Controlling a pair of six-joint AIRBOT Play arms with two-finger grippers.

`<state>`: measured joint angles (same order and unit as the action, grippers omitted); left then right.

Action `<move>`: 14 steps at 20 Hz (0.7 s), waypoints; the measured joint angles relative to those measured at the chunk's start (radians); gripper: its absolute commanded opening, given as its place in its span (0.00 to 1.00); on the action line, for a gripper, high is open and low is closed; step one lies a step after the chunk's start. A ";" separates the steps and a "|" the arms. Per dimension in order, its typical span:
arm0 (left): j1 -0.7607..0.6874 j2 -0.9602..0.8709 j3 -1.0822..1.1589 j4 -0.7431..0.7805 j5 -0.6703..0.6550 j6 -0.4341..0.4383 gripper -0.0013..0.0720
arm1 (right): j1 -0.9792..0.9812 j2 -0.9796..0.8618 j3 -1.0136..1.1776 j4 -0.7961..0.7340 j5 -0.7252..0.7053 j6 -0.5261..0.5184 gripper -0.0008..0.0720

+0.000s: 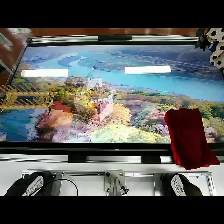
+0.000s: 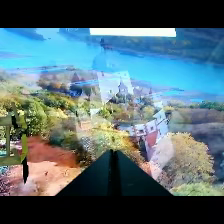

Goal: Fold the shirts.

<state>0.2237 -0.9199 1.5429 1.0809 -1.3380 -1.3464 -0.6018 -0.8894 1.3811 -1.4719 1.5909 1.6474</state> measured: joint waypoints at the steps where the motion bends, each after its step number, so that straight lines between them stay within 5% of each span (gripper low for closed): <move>1: -0.048 -0.050 0.000 0.052 -0.002 -0.004 0.05 | 0.039 -0.016 0.032 0.072 -0.045 -0.014 0.79; 3: -0.171 -0.161 0.000 0.179 -0.024 -0.039 0.15 | 0.171 -0.056 0.069 0.129 -0.120 -0.030 0.82; 4: -0.237 -0.217 0.000 0.240 -0.037 -0.056 0.48 | 0.265 -0.084 0.081 0.117 -0.147 -0.034 0.97; 5: -0.308 -0.273 0.000 0.289 -0.052 -0.072 0.84 | 0.358 -0.116 0.089 0.087 -0.158 -0.033 0.98; 9: -0.521 -0.433 -0.001 0.391 -0.080 -0.162 0.90 | 0.667 -0.312 0.104 -0.016 -0.132 -0.011 0.98; 14: -0.613 -0.512 -0.001 0.435 -0.093 -0.250 0.90 | 0.789 -0.511 0.109 -0.022 -0.071 -0.006 0.97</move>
<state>-0.3897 -1.4322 1.5421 1.5158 -1.4311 -1.5963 0.1875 -1.4006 1.4902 -1.4937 1.5196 1.6413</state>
